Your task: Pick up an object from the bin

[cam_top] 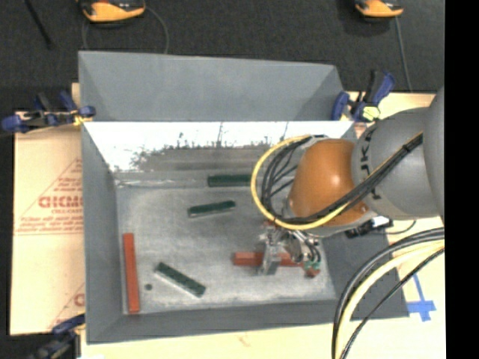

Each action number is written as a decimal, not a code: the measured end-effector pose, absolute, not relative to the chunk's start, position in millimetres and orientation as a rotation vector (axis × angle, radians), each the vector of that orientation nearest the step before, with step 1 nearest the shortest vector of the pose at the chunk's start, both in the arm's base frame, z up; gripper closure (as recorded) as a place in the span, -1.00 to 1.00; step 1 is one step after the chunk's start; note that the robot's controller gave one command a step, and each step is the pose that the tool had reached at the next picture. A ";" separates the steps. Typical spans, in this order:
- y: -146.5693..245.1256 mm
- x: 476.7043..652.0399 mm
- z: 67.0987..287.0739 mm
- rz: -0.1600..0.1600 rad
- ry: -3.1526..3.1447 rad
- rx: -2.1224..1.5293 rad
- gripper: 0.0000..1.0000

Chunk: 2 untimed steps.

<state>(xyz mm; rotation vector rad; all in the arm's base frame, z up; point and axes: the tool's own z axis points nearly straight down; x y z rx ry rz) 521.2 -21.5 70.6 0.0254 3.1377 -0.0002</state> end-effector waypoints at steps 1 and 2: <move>-72.4 484.7 70.1 -0.001 3.119 0.375 1.00; -80.9 570.0 71.6 0.001 3.106 0.400 1.00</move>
Offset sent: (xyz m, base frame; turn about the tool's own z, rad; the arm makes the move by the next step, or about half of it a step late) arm -0.0364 -0.0493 -0.0006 0.2234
